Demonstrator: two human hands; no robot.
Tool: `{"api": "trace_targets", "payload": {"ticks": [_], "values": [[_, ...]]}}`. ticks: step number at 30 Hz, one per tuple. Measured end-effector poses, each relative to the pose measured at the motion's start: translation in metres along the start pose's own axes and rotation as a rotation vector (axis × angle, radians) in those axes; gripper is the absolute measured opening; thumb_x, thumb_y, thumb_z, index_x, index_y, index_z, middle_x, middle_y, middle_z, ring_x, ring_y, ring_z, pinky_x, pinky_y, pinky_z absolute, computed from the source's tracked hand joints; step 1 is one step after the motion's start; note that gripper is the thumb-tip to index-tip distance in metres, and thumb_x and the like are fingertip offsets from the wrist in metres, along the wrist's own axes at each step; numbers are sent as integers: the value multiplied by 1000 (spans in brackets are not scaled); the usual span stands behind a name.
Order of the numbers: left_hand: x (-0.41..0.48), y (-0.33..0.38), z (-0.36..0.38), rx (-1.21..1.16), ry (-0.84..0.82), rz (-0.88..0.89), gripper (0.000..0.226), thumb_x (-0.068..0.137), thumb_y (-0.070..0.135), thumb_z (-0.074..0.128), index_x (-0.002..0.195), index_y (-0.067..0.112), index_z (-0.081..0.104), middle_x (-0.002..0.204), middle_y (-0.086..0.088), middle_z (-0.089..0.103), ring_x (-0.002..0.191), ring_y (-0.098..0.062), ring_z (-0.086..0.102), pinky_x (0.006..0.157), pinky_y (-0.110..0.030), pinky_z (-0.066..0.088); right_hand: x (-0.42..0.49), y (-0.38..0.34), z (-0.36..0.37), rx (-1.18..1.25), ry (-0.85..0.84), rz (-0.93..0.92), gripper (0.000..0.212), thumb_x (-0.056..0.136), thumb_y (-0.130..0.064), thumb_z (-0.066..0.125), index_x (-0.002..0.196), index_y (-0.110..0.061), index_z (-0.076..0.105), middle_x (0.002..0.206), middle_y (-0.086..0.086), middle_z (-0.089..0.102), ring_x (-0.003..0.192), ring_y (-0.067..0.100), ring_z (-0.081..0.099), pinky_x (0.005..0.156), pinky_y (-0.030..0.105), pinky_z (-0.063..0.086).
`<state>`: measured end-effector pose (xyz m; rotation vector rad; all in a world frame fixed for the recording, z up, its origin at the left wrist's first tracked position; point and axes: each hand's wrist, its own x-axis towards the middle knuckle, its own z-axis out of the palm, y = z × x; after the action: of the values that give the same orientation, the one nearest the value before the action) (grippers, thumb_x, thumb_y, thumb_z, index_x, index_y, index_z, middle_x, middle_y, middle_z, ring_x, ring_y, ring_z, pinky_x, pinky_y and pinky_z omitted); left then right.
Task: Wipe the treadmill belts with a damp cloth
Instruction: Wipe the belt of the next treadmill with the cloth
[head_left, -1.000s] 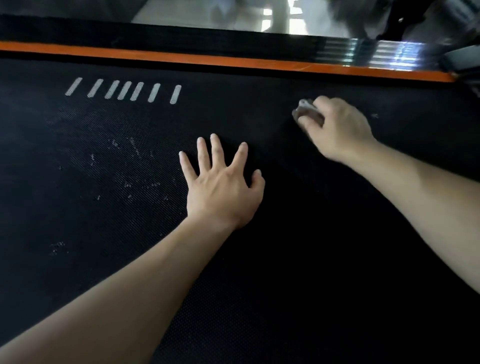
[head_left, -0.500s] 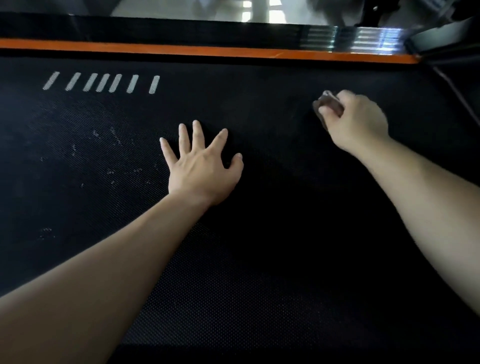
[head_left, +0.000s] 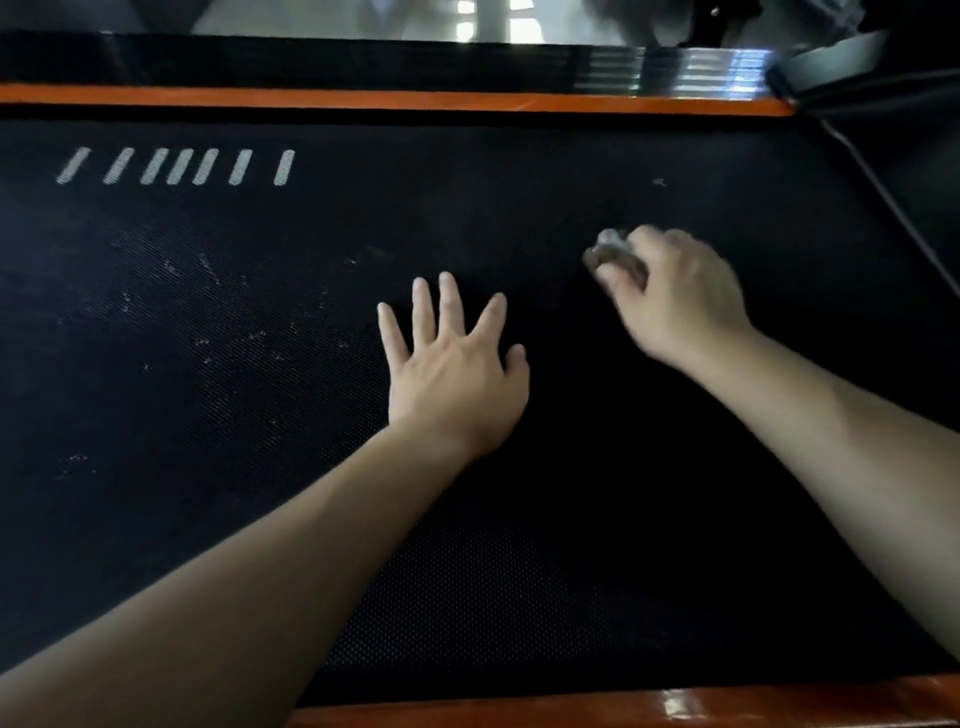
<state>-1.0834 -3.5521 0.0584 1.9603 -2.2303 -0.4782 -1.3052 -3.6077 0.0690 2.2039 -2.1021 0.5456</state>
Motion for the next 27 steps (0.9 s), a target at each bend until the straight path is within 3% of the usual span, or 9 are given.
{"api": "trace_targets", "payload": {"ticks": [4, 6, 9, 11, 13, 15, 17, 20, 27], "values": [[0, -5, 8, 42, 48, 10, 63, 103, 52, 30, 163, 34, 18, 173, -15, -4, 158, -33, -16, 124, -60, -12, -53, -16, -6, 110, -114, -289, 33, 93, -51, 54, 83, -20, 48, 77, 2, 49, 70, 31, 56, 61, 39, 44], [-1, -4, 8, 54, 45, 19, 63, 104, 53, 28, 163, 34, 17, 173, -15, -4, 158, -33, -16, 124, -60, -13, -42, 3, -9, 74, -61, -226, 38, 93, -55, 52, 85, -18, 52, 80, 7, 57, 75, 35, 60, 64, 42, 49], [-3, -3, 8, 55, 48, 24, 63, 104, 53, 27, 163, 34, 17, 173, -14, -4, 158, -32, -16, 124, -59, -13, -30, 16, -16, 13, 18, 42, 32, 94, -50, 56, 87, -20, 50, 87, 16, 61, 81, 42, 62, 68, 48, 52], [-3, -3, 8, 56, 54, 17, 63, 104, 53, 27, 163, 34, 17, 173, -14, -4, 158, -32, -15, 124, -59, -12, -54, 0, -12, -10, 47, -58, 33, 94, -50, 53, 85, -19, 50, 82, 14, 58, 75, 40, 59, 62, 44, 48], [-4, -3, 8, 59, 59, 16, 63, 104, 53, 27, 163, 34, 17, 173, -14, -3, 158, -32, -14, 125, -59, -11, -90, -24, -15, 83, -50, -224, 31, 96, -52, 51, 82, -26, 43, 76, 3, 49, 68, 31, 53, 60, 37, 35], [-5, -3, 8, 56, 61, 18, 63, 104, 53, 27, 163, 34, 17, 173, -14, -3, 158, -32, -14, 125, -58, -11, -108, -23, -20, 136, -154, -305, 31, 96, -56, 47, 83, -32, 34, 77, -6, 40, 68, 24, 49, 62, 36, 33], [-5, -3, 7, 56, 59, 19, 63, 104, 54, 26, 163, 34, 16, 173, -13, -4, 158, -31, -15, 125, -57, -12, -96, -5, -22, 101, -78, -260, 32, 93, -59, 46, 81, -31, 36, 76, -6, 40, 69, 30, 54, 61, 39, 40], [-7, -1, 7, 62, 59, 14, 63, 104, 54, 25, 163, 33, 16, 173, -13, -4, 158, -31, -14, 125, -57, -12, -82, 18, -25, 50, -5, -37, 32, 91, -56, 50, 82, -27, 38, 77, -1, 44, 73, 36, 57, 62, 38, 41], [-6, 1, 7, 61, 57, -4, 63, 104, 55, 26, 163, 33, 17, 173, -13, -3, 158, -31, -15, 124, -59, -13, -130, 3, -36, 143, -140, -310, 41, 100, -60, 44, 77, -27, 35, 73, -8, 40, 66, 20, 46, 63, 38, 40]]}}
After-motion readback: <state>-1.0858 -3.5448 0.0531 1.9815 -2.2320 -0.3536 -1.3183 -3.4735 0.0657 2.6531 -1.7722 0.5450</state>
